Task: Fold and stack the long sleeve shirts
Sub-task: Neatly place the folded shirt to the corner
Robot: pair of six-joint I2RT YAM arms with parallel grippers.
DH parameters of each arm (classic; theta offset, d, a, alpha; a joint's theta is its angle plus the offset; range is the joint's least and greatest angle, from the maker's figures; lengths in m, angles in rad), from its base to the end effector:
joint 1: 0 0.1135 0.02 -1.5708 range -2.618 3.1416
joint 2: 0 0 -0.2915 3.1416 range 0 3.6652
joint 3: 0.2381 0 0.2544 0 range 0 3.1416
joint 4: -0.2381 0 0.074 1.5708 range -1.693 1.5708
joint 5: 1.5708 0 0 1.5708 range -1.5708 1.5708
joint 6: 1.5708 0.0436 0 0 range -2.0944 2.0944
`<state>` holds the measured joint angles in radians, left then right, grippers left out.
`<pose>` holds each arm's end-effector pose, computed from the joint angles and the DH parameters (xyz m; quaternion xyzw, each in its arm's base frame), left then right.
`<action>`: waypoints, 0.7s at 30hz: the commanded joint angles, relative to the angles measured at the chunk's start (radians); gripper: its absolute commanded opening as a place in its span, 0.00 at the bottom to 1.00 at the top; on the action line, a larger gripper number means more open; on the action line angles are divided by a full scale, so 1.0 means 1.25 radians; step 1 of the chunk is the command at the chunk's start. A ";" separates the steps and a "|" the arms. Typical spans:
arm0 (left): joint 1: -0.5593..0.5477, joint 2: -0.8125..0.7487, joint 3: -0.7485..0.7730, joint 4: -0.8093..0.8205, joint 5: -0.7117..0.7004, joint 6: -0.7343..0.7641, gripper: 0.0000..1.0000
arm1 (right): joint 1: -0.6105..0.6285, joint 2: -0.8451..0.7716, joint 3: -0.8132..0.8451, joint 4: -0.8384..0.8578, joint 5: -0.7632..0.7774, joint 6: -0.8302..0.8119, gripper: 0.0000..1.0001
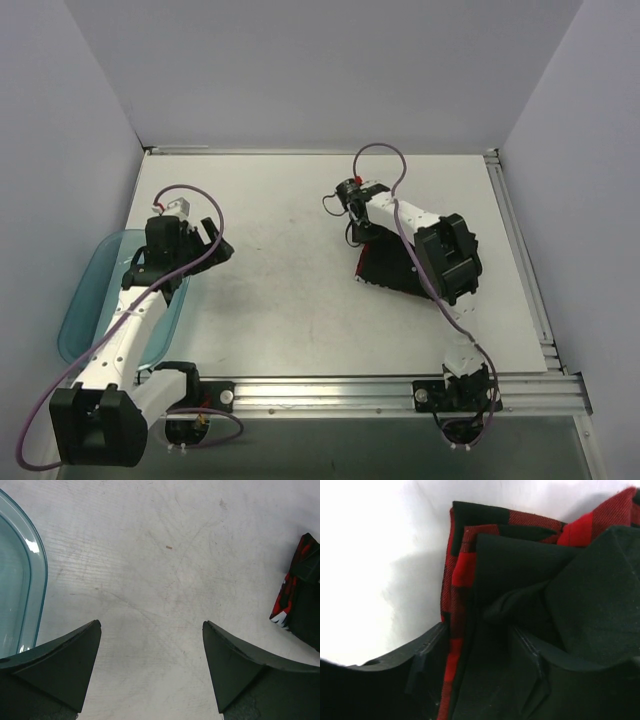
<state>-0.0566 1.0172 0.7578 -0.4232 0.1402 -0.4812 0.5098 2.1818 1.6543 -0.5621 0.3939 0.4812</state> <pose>0.2113 -0.0181 0.2821 -0.1604 0.8869 -0.1748 0.3964 0.4306 0.2216 0.1784 0.0330 0.9530 -0.0561 0.2959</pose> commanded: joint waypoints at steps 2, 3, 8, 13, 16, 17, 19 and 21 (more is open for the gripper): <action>0.006 -0.014 -0.004 0.031 0.018 0.014 0.91 | -0.009 -0.060 -0.103 -0.090 -0.033 0.010 0.45; 0.007 -0.014 -0.005 0.031 0.020 0.014 0.91 | -0.013 -0.078 -0.135 -0.095 -0.032 0.002 0.44; 0.007 -0.011 -0.007 0.032 0.020 0.014 0.91 | -0.030 -0.176 -0.262 -0.101 -0.033 -0.055 0.32; 0.007 -0.011 -0.009 0.032 0.019 0.014 0.91 | -0.078 -0.275 -0.416 -0.103 -0.029 -0.094 0.17; 0.007 -0.011 -0.009 0.031 0.018 0.014 0.91 | -0.108 -0.333 -0.484 -0.109 -0.037 -0.121 0.14; 0.007 -0.010 -0.010 0.033 0.018 0.014 0.91 | -0.123 -0.356 -0.496 -0.109 -0.033 -0.126 0.16; 0.007 -0.008 -0.010 0.032 0.019 0.014 0.91 | -0.139 -0.377 -0.508 -0.112 -0.040 -0.110 0.15; 0.007 -0.005 -0.010 0.033 0.022 0.014 0.91 | -0.148 -0.397 -0.510 -0.112 -0.043 -0.108 0.15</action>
<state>-0.0559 1.0172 0.7429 -0.4217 0.1478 -0.4812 0.3389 1.7409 1.0229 -0.6315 0.3397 0.3542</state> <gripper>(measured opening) 0.910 0.155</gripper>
